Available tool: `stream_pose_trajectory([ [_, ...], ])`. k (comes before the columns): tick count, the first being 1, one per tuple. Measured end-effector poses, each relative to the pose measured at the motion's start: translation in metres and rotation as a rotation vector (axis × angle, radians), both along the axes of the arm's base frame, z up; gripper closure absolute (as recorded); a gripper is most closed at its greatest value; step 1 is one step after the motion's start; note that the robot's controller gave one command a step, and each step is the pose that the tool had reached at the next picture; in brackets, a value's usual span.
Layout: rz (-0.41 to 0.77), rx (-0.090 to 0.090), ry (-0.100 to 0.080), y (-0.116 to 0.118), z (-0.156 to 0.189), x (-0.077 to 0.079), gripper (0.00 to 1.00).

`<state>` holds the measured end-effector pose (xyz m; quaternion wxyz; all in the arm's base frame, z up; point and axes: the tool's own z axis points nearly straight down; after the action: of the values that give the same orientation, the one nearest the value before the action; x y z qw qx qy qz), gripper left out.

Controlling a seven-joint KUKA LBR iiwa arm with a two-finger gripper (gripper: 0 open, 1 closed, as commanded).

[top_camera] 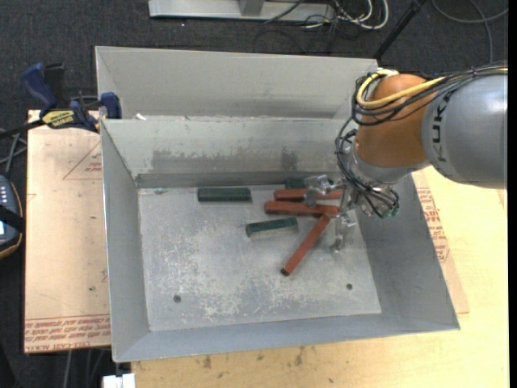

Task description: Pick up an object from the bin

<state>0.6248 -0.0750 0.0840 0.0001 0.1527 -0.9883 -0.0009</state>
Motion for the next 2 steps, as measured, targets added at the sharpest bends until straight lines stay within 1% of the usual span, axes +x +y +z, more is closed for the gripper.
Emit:
stream_pose_trajectory([
  [1,0.376,0.001,-0.003,0.048,-0.0134,-0.0249,1.0],
  [2,0.376,0.001,-0.003,0.0479,-0.0134,-0.0249,1.0],
])
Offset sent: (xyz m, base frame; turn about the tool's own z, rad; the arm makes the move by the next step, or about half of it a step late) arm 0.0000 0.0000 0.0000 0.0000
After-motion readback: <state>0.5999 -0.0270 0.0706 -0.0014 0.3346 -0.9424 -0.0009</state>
